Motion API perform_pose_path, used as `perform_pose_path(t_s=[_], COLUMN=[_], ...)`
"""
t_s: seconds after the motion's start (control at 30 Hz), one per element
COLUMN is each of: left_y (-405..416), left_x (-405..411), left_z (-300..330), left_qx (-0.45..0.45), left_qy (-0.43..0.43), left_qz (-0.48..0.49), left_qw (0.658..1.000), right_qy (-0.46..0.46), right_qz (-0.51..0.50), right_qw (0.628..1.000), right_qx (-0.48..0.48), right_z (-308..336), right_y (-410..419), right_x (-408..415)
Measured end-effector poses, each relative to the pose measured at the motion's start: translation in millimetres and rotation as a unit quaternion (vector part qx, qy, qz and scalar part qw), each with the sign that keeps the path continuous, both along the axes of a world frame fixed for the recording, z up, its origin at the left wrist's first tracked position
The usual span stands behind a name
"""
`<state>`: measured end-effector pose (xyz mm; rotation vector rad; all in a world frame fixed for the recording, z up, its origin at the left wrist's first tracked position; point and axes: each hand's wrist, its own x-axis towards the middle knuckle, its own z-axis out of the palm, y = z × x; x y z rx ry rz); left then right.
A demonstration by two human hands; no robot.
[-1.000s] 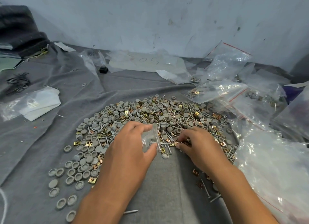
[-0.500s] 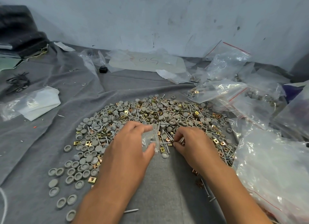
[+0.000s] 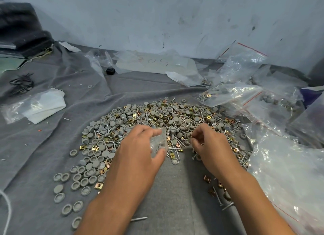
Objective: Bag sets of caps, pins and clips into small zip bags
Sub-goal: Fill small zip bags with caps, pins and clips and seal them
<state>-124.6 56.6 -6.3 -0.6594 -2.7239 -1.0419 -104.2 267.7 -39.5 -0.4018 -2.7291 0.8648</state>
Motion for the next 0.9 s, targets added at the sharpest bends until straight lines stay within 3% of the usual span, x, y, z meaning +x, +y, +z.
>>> perform_pose_path(t_s=[0.13,0.2,0.43,0.53,0.63,0.73,0.9], left_y=[2,4,6,4,2,1,1], left_x=[-2,-3,-3,-4,-4,-3,-4], left_z=[-2,-2,-3,-3,-3,-3,-4], left_qx=[0.004,0.003,0.006,0.008,0.009,0.004,0.008], left_qy=[-0.008,-0.007,-0.004,-0.003,-0.004,-0.004,-0.004], left_qz=[-0.013,-0.017,-0.019,-0.017,-0.016,-0.018,-0.013], left_qw=[1.000,1.000,1.000,1.000,1.000,1.000,1.000], right_qy=[0.124,0.176,0.177,0.193,0.068,-0.089,-0.093], right_qz=[0.072,0.133,0.175,0.124,0.040,0.049,0.058], right_qw=[0.975,0.953,0.966,0.970,0.996,0.994,0.986], right_qx=[-0.169,-0.206,-0.074,-0.084,-0.043,0.047,0.126], right_z=[24,36,34,31,19,1,-5], right_y=[-19,-34,-51,-33,-11,-5,-10], right_x=[8,13,15,13,6,0,-6])
